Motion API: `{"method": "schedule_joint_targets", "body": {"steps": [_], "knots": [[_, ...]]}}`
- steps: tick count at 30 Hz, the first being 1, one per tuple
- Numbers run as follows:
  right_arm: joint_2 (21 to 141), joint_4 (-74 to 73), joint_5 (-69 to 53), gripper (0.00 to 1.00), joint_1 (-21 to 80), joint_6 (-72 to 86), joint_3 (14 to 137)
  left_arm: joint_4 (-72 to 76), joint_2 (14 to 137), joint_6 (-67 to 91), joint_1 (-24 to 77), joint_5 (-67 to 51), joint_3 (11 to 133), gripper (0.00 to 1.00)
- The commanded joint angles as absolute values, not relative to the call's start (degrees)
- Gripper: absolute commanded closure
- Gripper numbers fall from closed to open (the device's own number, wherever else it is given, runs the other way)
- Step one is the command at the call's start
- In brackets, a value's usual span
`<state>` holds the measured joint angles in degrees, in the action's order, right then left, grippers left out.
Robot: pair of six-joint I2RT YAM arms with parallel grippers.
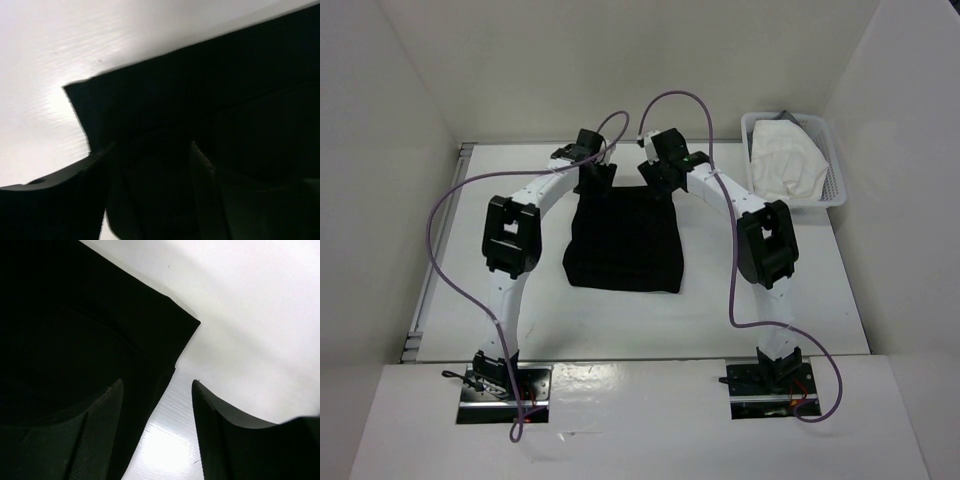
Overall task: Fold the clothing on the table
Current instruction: Flatten the skirt out
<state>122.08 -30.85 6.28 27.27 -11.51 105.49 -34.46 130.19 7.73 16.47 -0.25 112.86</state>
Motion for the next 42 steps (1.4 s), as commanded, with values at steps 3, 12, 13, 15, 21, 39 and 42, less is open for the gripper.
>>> {"method": "schedule_joint_targets", "body": {"steps": [3,12,13,15,21,39,42], "knots": [[118.9,-29.5,5.7,0.39,27.4,-12.5,104.4,-37.2,134.4,10.3,17.4,7.1,117.3,0.36],[118.9,-29.5,5.7,0.39,26.3,-12.5,103.9,-37.8,136.0,12.0,17.4,13.4,121.2,0.34],[118.9,-29.5,5.7,0.39,26.3,-12.5,103.9,-38.5,136.1,12.6,17.4,14.0,122.5,0.32],[118.9,-29.5,5.7,0.39,26.3,-12.5,103.9,-39.2,137.2,12.6,17.4,14.0,123.6,0.32],[118.9,-30.1,5.7,0.39,26.3,-12.5,104.4,-40.9,140.3,12.6,17.4,14.0,127.7,0.32],[119.4,-30.1,5.7,0.39,26.3,-13.0,104.4,-42.8,145.2,11.5,17.9,11.9,131.4,0.61],[119.4,-30.1,5.7,0.39,26.3,-13.0,103.9,-42.8,145.7,11.0,17.9,11.9,131.4,0.68]]}}
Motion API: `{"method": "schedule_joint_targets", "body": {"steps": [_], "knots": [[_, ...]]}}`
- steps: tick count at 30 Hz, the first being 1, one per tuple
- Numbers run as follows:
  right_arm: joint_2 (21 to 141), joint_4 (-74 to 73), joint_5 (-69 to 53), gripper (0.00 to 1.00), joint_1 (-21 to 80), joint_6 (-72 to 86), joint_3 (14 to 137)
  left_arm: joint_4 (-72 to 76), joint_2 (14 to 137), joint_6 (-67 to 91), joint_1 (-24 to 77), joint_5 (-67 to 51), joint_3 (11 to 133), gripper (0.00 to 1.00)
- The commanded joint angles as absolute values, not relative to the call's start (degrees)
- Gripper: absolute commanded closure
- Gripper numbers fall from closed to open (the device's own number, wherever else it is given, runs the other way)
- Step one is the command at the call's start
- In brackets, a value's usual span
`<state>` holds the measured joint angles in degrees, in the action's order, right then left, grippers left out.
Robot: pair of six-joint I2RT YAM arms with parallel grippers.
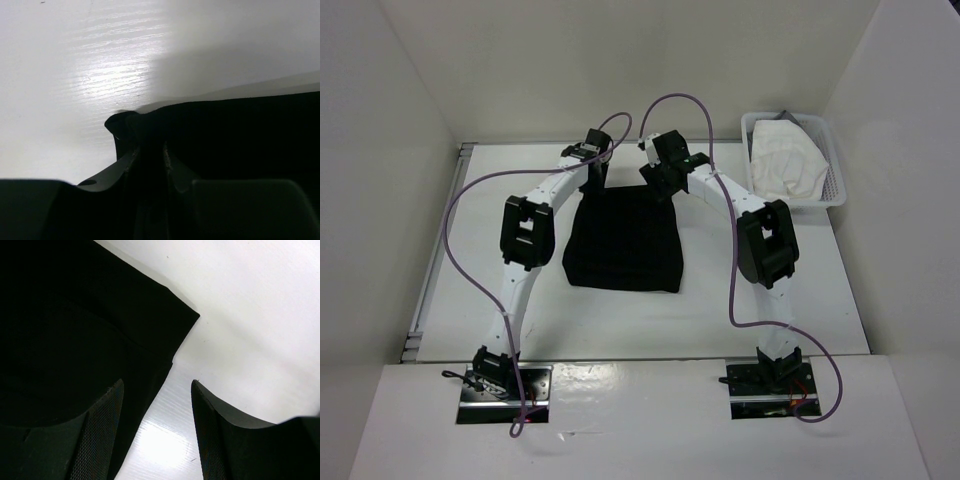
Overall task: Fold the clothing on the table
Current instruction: Flatten the skirt out
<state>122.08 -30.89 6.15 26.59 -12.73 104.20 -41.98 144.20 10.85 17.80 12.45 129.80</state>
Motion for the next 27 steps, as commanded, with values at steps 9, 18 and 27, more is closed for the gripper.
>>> {"method": "schedule_joint_targets", "body": {"steps": [9,18,27], "knots": [[118.3,-30.1,5.7,0.39,26.3,-13.0,103.9,-43.4,141.8,9.4,17.9,8.6,129.7,0.95],[118.3,-28.9,5.5,0.4,24.4,-13.0,102.7,-41.7,125.3,-0.3,20.4,10.6,127.6,0.98],[113.7,-31.3,-3.7,0.4,6.0,-8.8,107.1,-44.3,118.9,-9.0,24.4,7.6,128.7,1.0]]}}
